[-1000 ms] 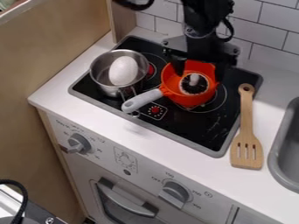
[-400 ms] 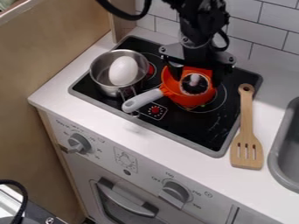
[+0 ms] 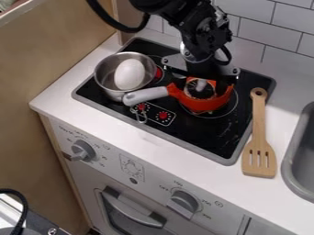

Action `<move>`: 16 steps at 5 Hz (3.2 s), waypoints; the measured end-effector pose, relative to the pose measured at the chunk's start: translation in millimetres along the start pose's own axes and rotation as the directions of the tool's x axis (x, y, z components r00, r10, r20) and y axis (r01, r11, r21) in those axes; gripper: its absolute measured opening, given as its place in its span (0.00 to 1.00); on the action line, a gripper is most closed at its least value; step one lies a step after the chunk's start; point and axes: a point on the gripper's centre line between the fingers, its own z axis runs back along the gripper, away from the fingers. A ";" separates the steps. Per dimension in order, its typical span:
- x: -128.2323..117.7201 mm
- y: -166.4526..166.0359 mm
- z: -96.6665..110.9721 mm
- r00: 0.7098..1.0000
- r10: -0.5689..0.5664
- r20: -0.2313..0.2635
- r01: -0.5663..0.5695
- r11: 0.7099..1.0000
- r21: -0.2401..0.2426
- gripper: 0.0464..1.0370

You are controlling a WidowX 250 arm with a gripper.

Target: Get the salt shaker out of the orange pot

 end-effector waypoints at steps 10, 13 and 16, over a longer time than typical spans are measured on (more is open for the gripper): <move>63.2 40.2 56.7 0.980 -0.092 -0.175 0.083 0.995 -0.056 0.80; 88.5 77.6 -8.1 0.985 -0.161 -0.055 0.152 0.978 -0.142 0.80; 86.3 55.0 -51.5 0.992 -0.097 0.075 0.105 0.989 -0.104 0.80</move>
